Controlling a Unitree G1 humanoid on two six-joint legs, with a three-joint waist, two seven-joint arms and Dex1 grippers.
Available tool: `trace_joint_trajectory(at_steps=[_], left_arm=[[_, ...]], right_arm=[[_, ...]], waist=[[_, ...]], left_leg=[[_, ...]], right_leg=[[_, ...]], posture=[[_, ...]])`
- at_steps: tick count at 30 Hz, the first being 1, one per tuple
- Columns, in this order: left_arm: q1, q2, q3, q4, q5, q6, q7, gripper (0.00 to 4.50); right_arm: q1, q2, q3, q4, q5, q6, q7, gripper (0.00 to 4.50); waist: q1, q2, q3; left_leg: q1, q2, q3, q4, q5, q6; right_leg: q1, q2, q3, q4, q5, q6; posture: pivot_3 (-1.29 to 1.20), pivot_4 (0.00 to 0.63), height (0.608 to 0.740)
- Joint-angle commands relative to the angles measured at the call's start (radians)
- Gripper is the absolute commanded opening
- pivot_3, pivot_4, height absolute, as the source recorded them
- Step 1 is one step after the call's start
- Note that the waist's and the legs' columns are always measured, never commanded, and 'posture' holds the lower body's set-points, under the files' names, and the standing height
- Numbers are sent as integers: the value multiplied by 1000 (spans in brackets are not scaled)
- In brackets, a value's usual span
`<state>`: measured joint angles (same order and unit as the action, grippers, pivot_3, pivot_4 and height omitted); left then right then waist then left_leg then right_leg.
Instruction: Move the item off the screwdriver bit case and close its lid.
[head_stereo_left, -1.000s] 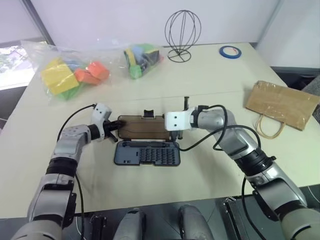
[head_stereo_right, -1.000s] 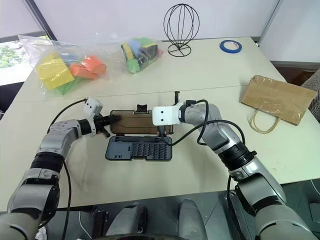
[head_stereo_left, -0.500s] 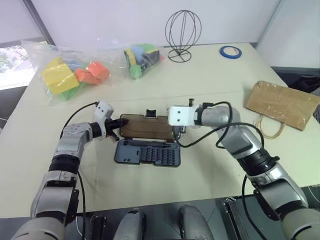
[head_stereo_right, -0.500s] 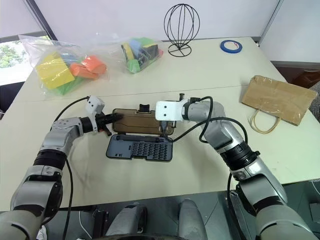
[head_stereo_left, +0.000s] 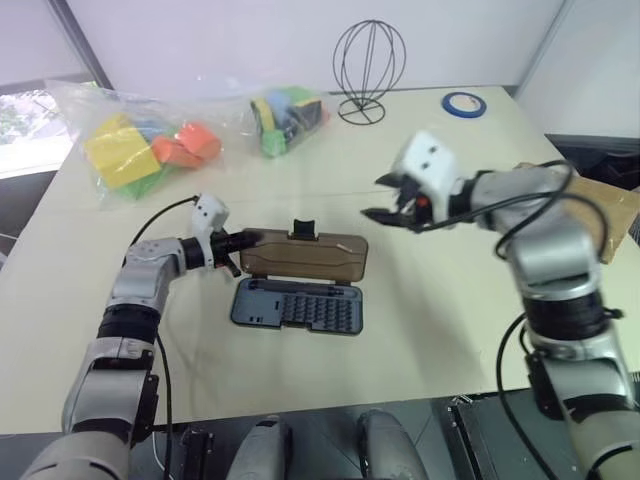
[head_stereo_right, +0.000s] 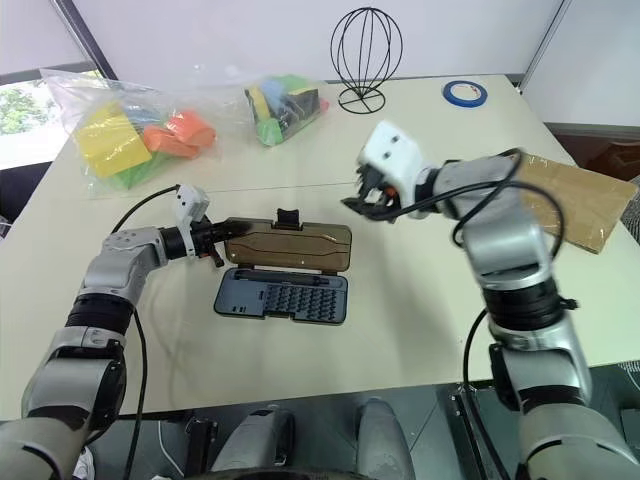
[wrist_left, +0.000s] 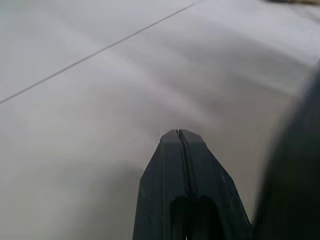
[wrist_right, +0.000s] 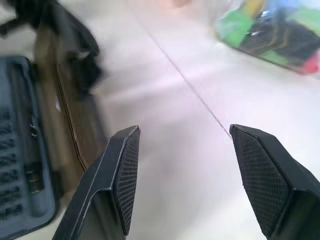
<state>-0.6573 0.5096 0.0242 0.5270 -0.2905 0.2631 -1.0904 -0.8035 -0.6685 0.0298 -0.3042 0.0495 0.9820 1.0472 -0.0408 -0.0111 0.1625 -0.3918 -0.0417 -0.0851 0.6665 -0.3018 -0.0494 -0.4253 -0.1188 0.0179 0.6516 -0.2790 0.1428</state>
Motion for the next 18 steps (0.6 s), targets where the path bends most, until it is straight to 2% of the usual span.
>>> trace_joint_trajectory(at_steps=[1, 3, 11, 15, 18], left_arm=[[26, 37, 17, -116, -44, 51, -45, 0], [44, 54, 17, -161, -54, 74, -57, 0], [233, 277, 41, -484, -173, 293, -186, 0], [294, 324, 45, -554, -208, 331, -197, 0], [298, 312, 44, -560, -211, 335, -173, 0]], right_arm=[[25, -43, -78, -58, 82, 68, -11, 2943], [40, -56, -83, -66, 104, 80, -32, 2943], [106, -19, -63, -112, 193, 115, -143, 2943], [110, 8, -54, -114, 236, 130, -180, 2943], [103, 17, -38, -114, 268, 136, -195, 2943]], waist=[[-3, 0, 0], [-6, 0, 0], [-5, 0, 0], [2, 0, 0], [6, 0, 0]], left_leg=[[0, 0, 0, 0, 0, 0], [0, 1, 0, 0, 0, 0], [1, 1, -1, 0, -1, 1], [1, 1, -1, 0, -1, 1], [0, 1, -1, 0, -2, 3]], right_leg=[[0, 0, 0, 0, 0, 0], [0, 0, 0, 1, 0, 0], [-2, 0, 2, 3, 0, 0], [-1, 0, 2, 2, 0, 0], [-1, 0, 2, 1, 0, 0]], posture=[[0, 150, 740], [0, 150, 740], [0, 150, 740], [0, 150, 740], [0, 150, 740]])
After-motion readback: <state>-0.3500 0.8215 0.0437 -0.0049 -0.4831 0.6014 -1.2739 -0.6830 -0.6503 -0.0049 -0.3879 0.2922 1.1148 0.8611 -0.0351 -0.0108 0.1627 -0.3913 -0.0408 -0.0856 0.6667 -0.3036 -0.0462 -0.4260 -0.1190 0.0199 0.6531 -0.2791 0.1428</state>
